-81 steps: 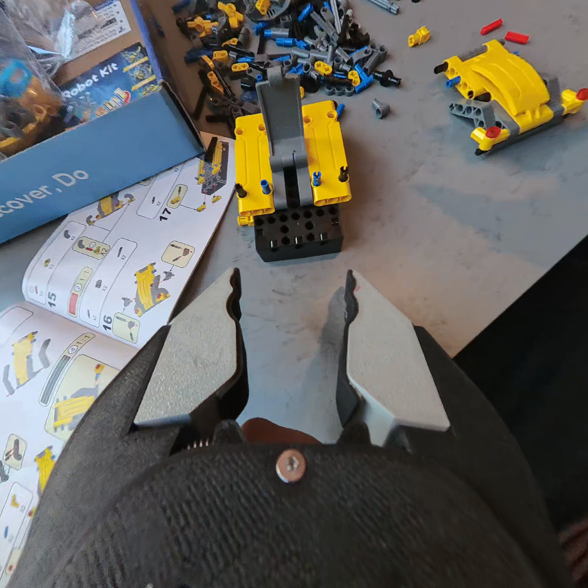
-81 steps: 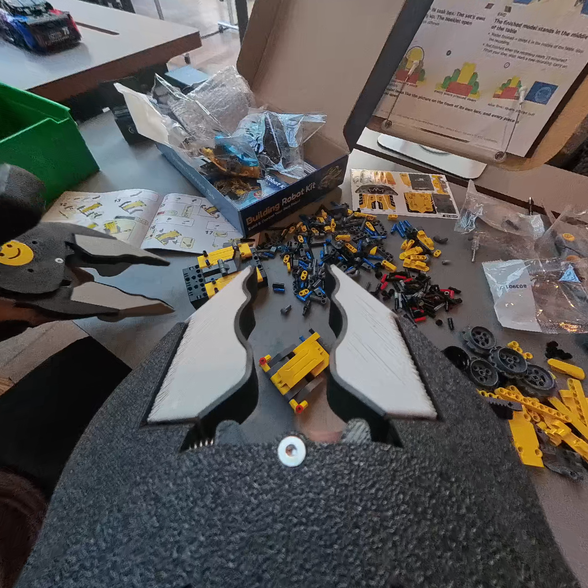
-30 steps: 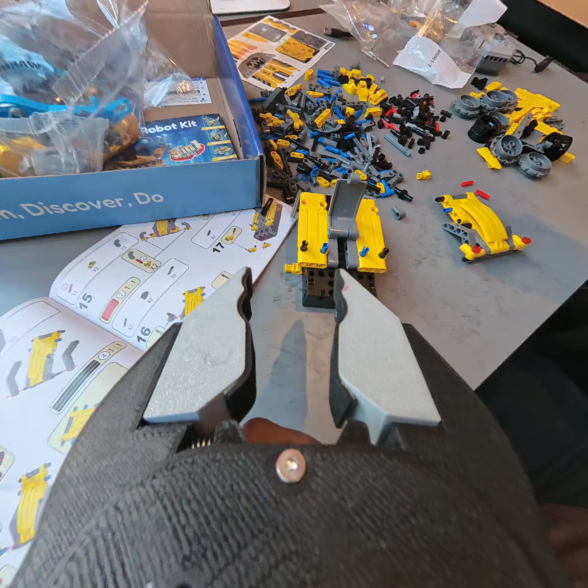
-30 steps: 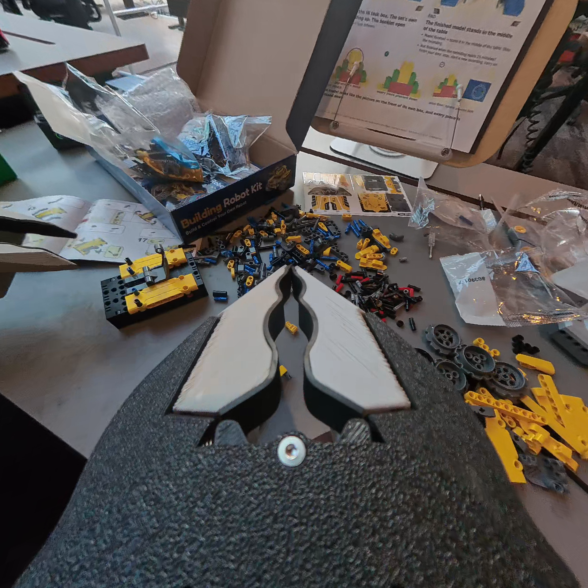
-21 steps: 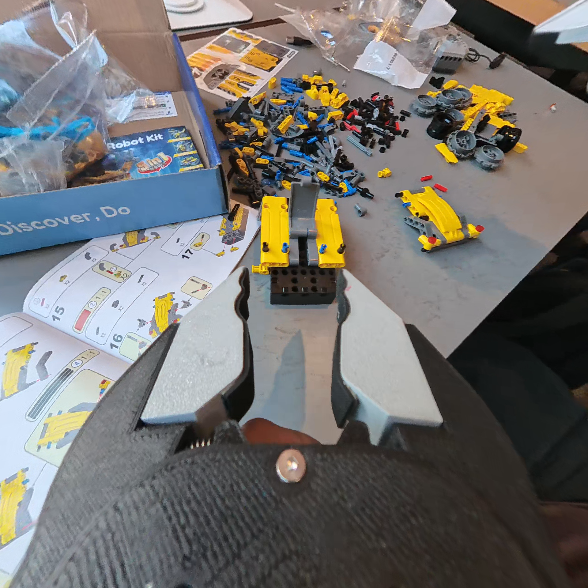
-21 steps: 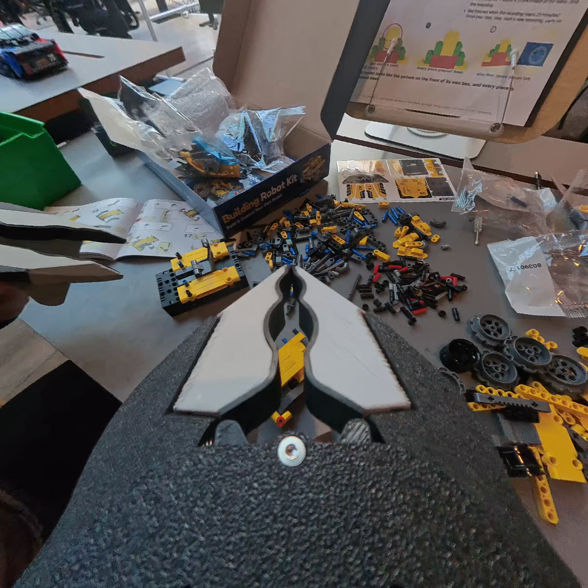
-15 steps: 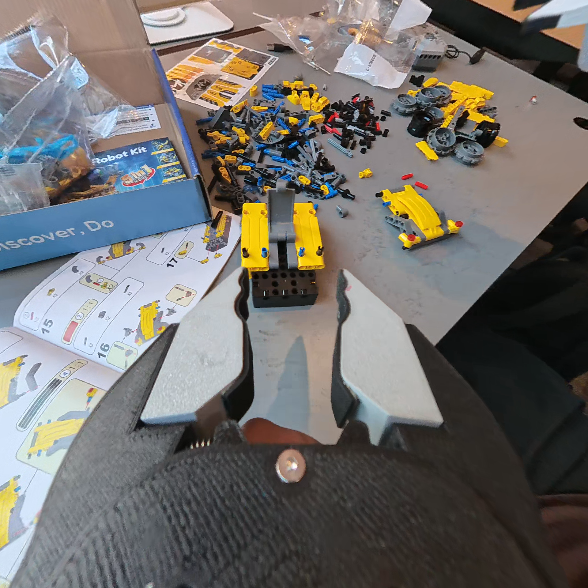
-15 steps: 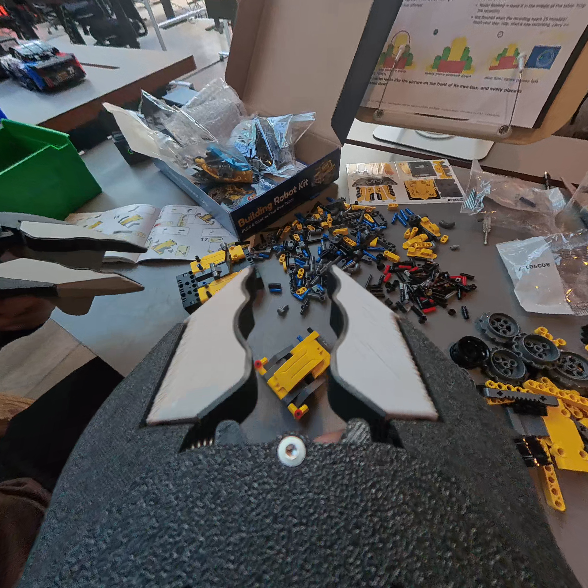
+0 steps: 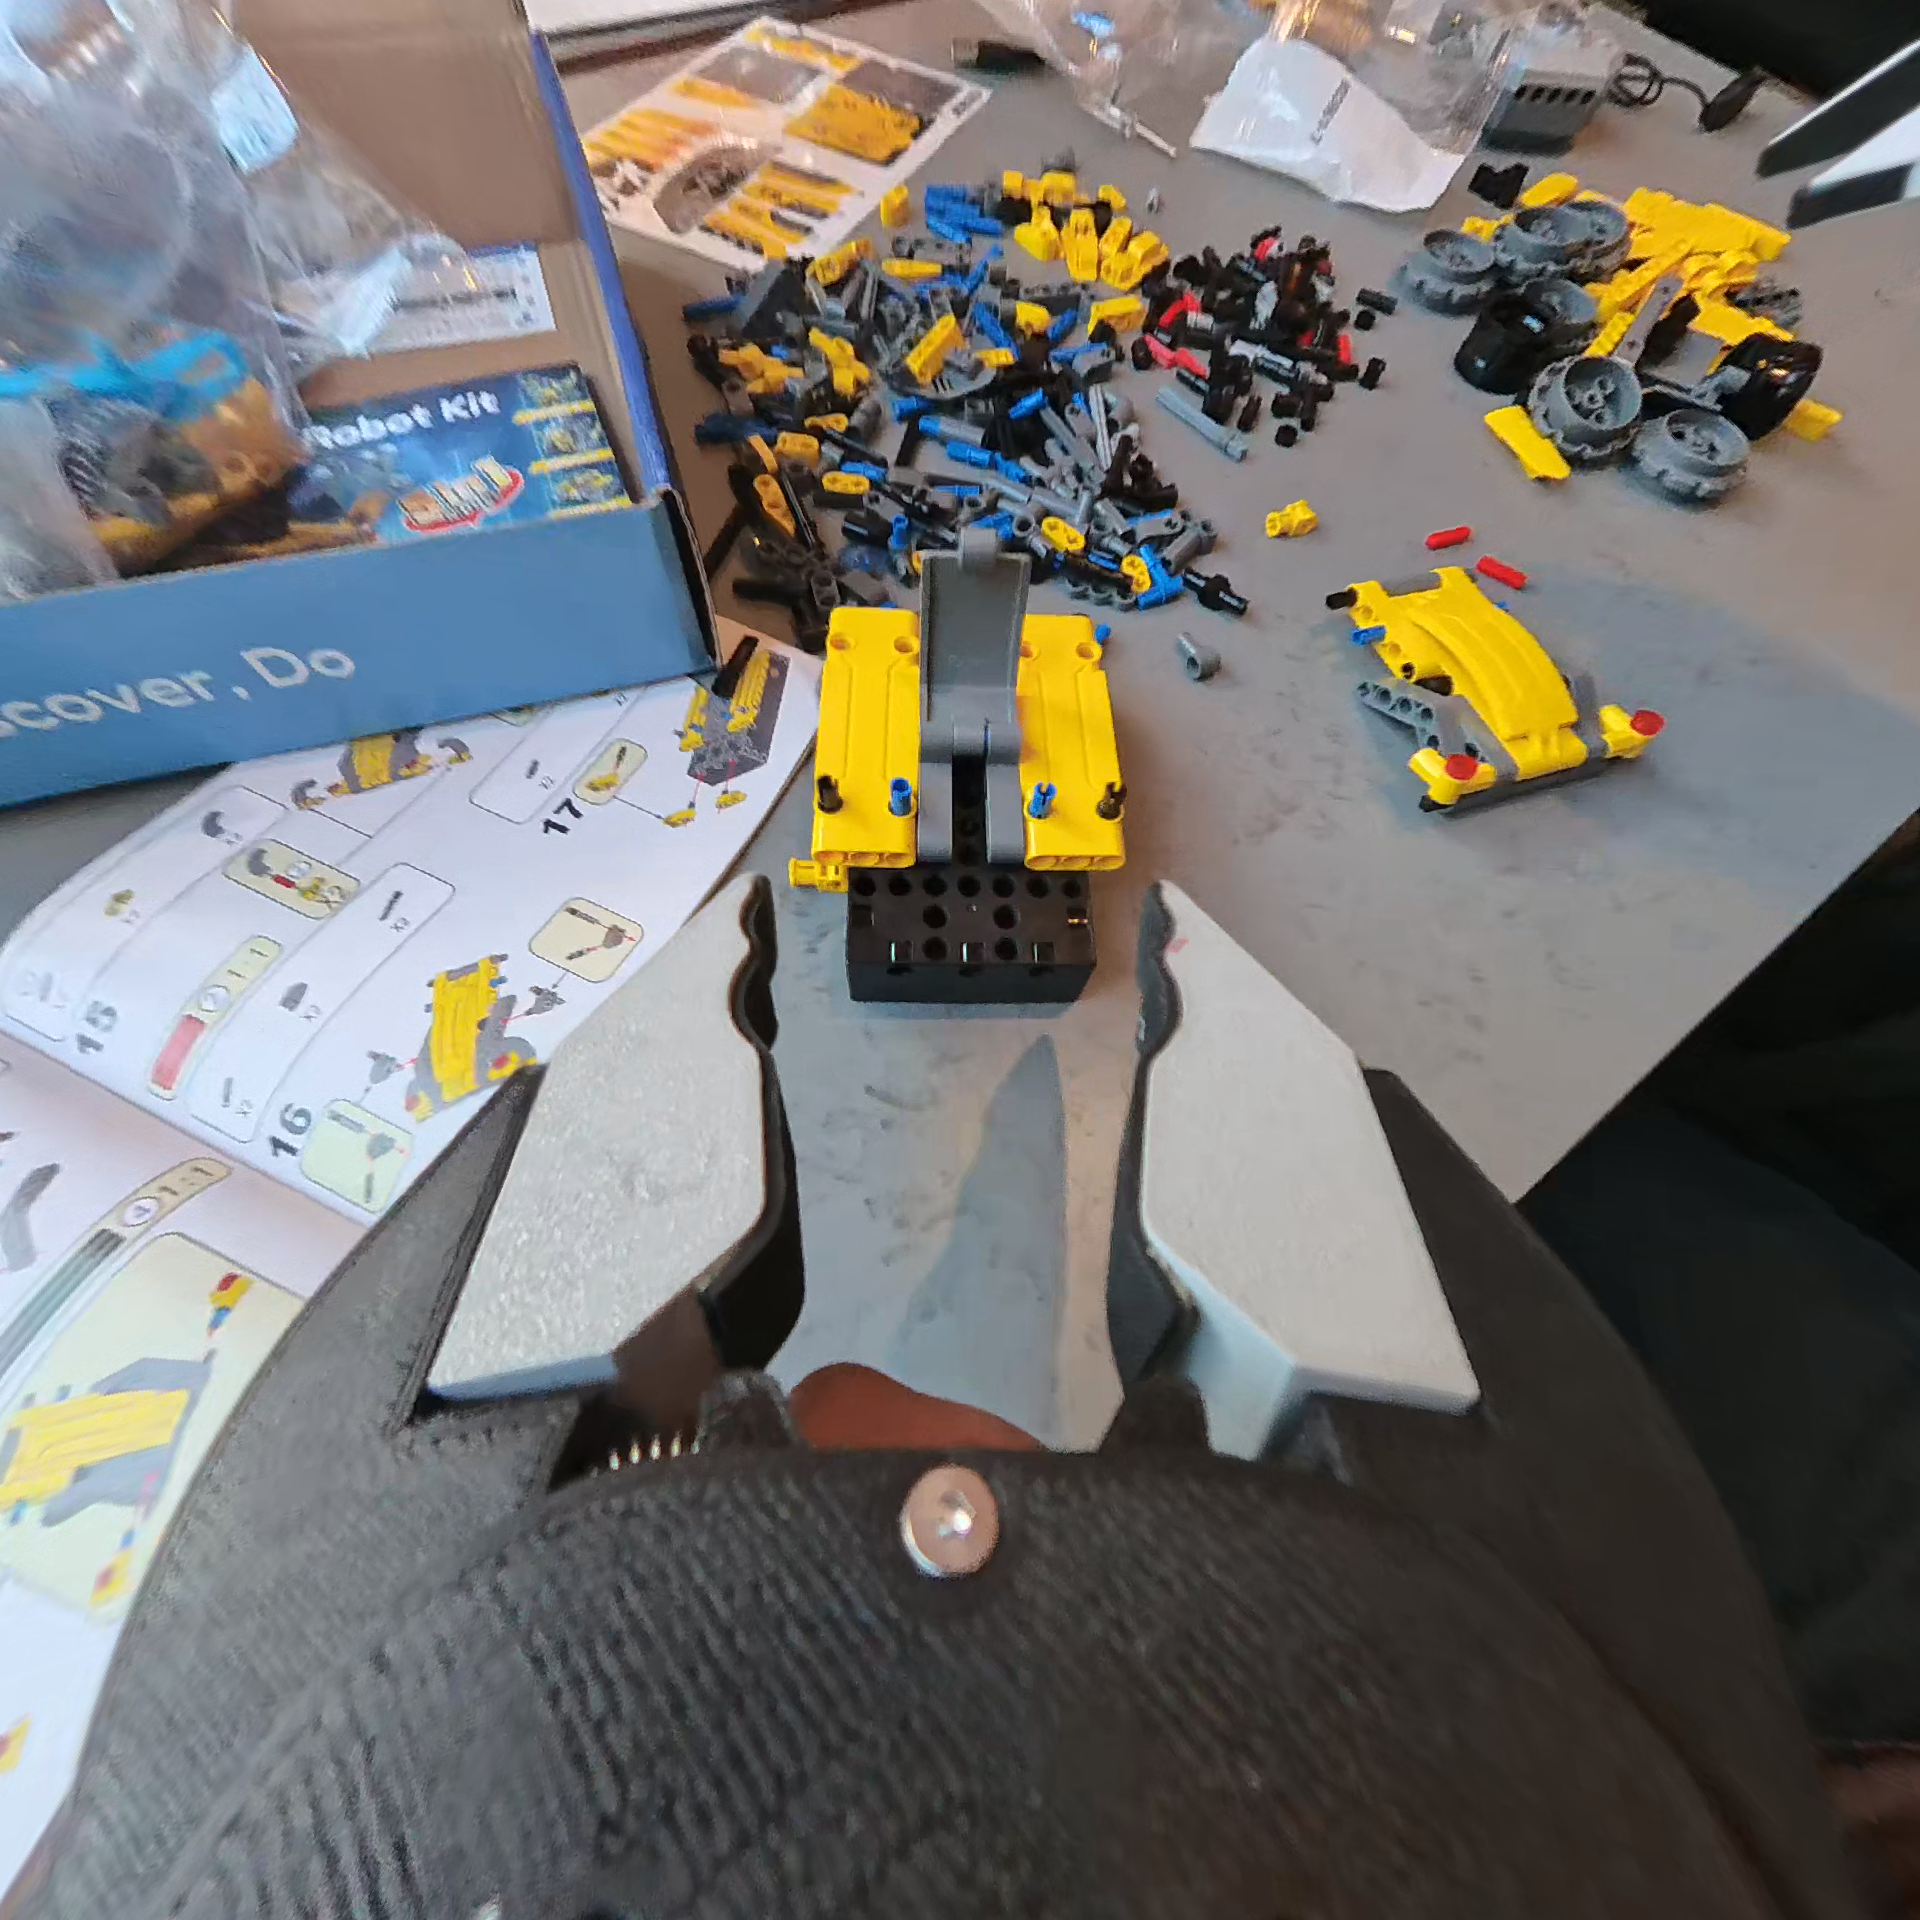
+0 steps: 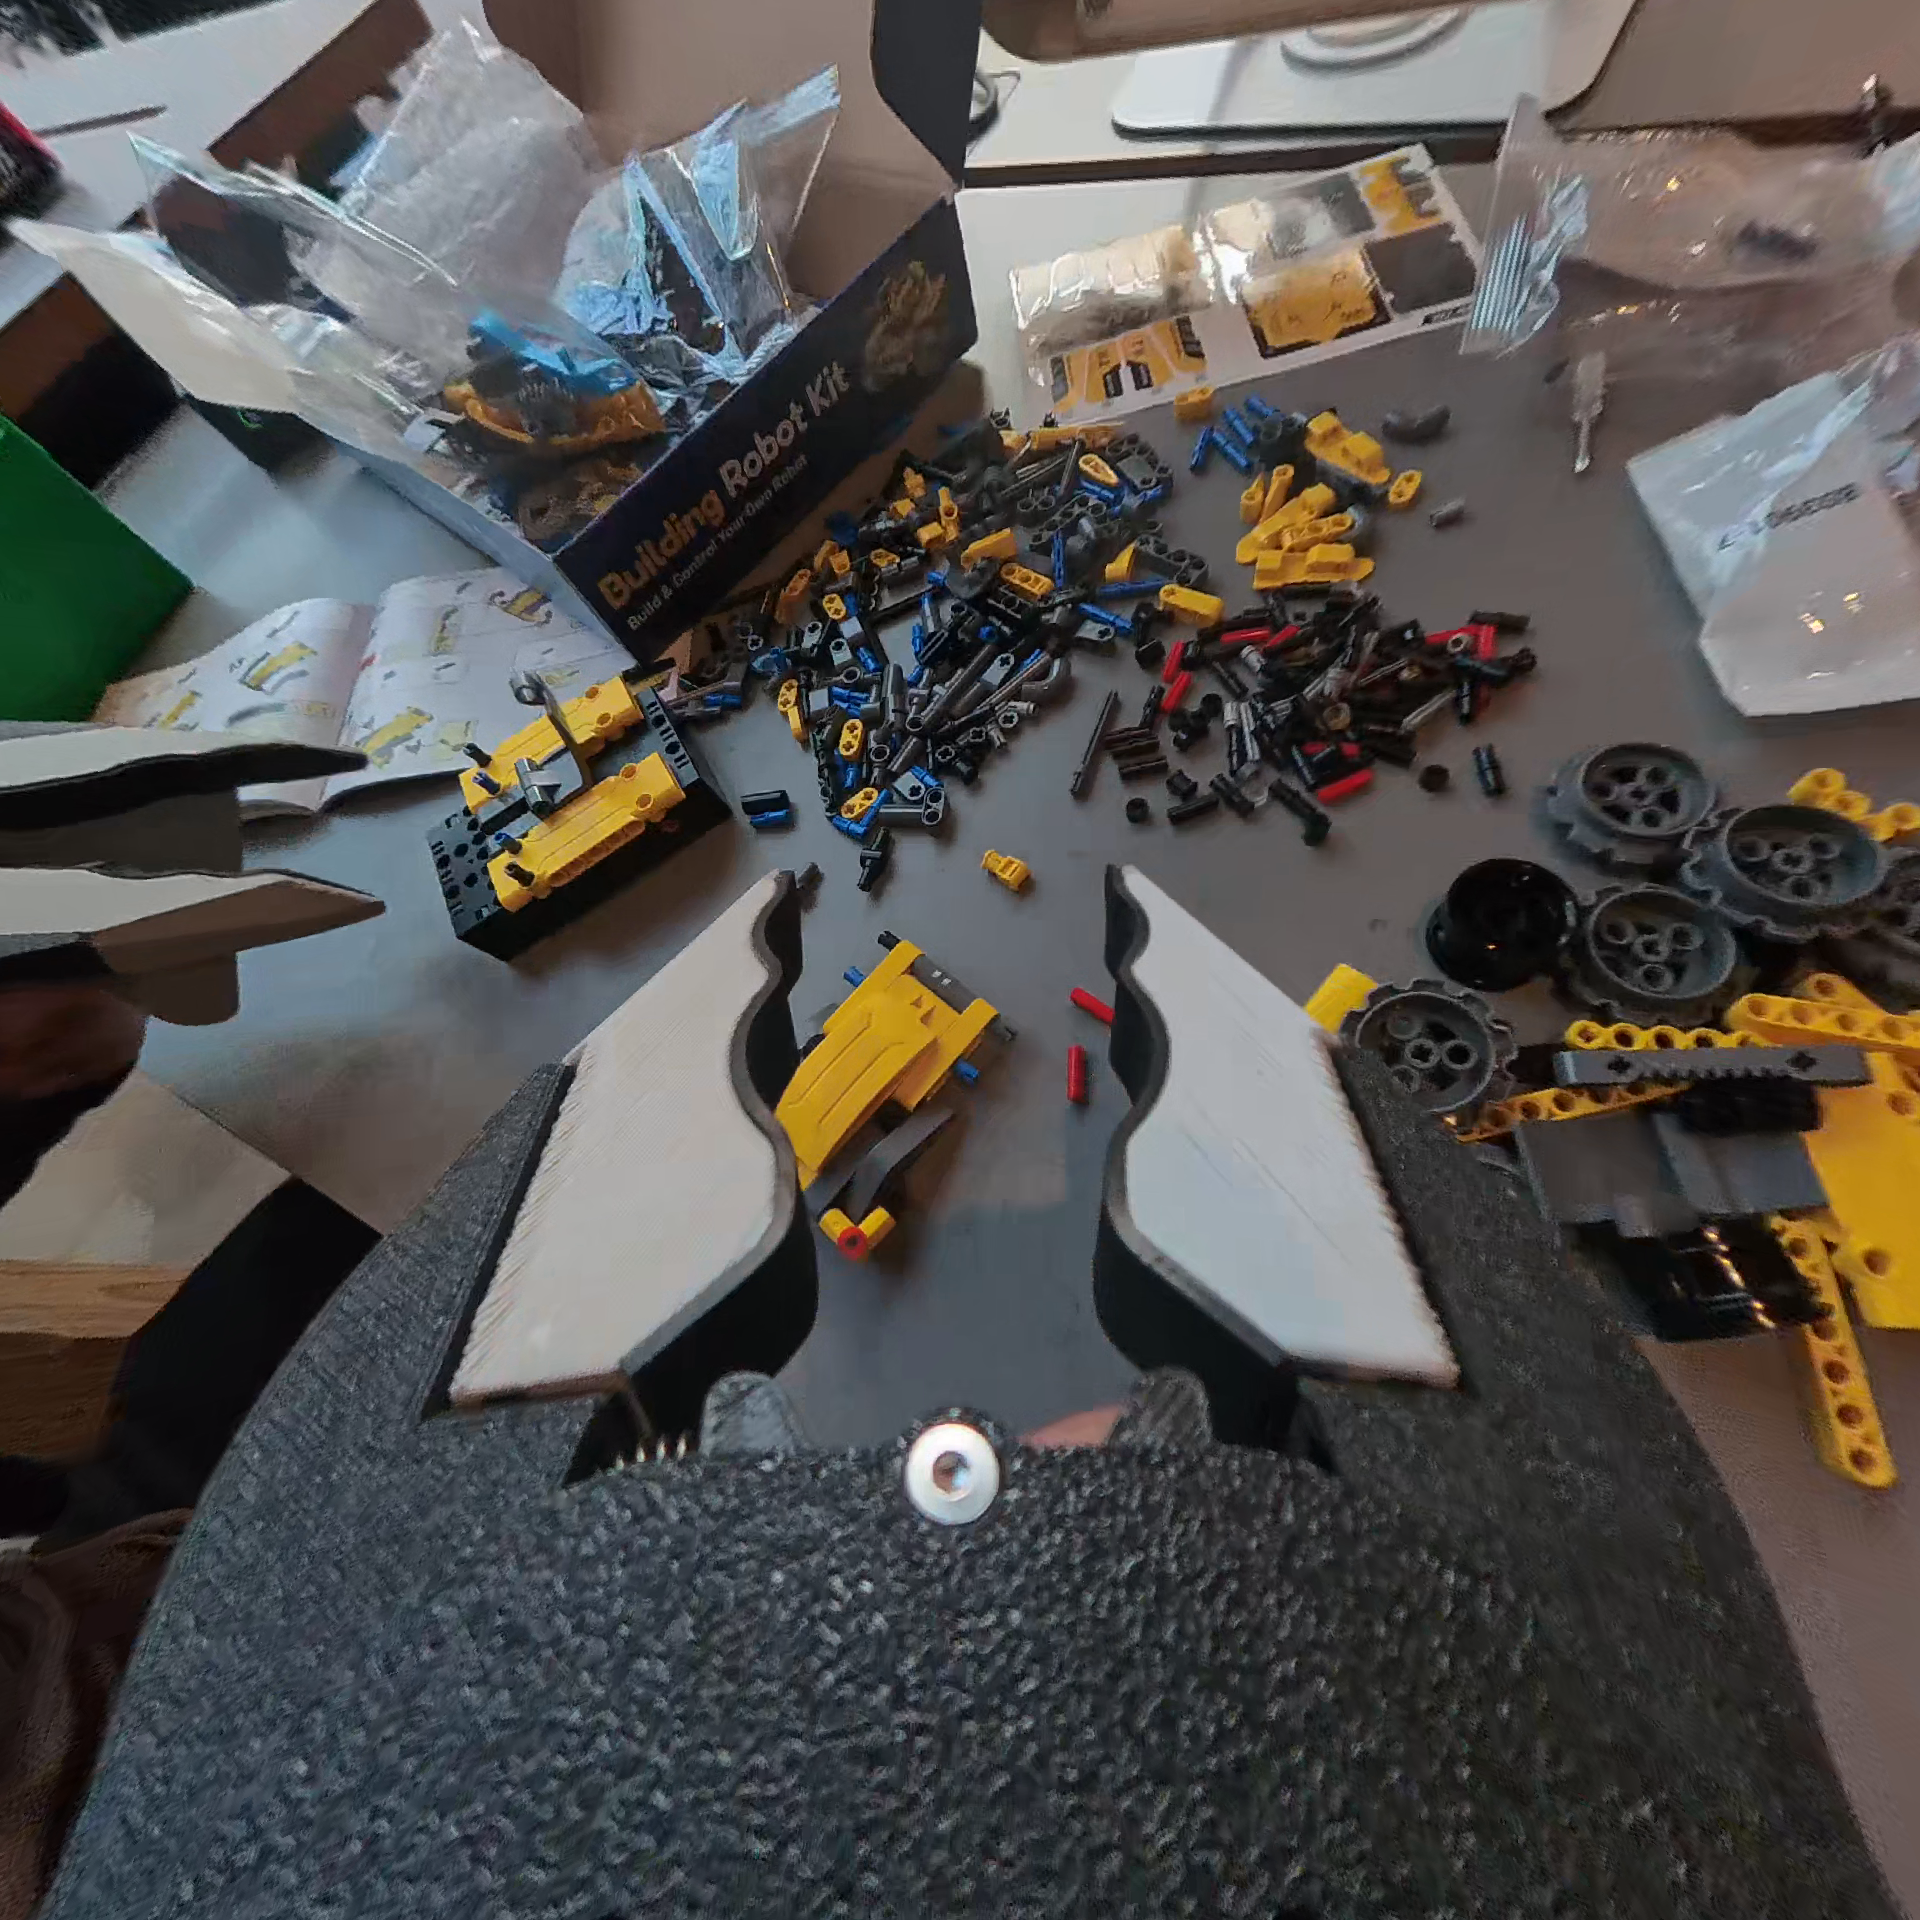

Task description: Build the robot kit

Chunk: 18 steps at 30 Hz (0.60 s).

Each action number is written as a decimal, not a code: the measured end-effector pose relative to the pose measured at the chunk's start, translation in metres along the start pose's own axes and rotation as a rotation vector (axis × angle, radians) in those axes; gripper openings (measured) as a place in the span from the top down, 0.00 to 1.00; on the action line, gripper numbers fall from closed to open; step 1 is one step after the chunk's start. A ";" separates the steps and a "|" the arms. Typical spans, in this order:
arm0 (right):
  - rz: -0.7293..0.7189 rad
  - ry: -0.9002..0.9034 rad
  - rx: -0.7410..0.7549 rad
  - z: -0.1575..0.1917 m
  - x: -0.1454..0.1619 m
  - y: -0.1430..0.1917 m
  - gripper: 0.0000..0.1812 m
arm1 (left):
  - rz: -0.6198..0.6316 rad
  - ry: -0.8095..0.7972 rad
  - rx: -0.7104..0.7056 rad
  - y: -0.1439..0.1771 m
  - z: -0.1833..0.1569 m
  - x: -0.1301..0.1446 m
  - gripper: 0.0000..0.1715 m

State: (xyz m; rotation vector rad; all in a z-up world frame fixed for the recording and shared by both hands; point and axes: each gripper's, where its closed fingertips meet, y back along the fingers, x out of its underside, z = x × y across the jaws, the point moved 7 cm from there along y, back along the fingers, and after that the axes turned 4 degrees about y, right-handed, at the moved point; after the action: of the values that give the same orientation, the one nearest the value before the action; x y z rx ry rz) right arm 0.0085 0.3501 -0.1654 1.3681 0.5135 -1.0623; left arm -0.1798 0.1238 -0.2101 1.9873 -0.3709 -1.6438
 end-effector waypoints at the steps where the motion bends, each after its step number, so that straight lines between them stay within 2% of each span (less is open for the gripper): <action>1: 0.005 -0.019 -0.018 -0.002 0.003 -0.005 0.68 | 0.008 0.004 0.005 -0.003 0.001 0.002 0.60; 6: 0.049 -0.021 -0.072 0.002 0.011 -0.028 0.69 | 0.051 -0.006 0.008 -0.015 0.005 0.012 0.60; 18: 0.010 0.002 -0.158 0.024 -0.008 -0.044 0.72 | 0.091 -0.008 -0.012 -0.012 0.010 0.032 0.61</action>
State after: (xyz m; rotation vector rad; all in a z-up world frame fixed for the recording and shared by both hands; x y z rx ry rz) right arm -0.0387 0.3359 -0.1779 1.2315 0.5787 -0.9913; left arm -0.1840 0.1149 -0.2445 1.9271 -0.4468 -1.5937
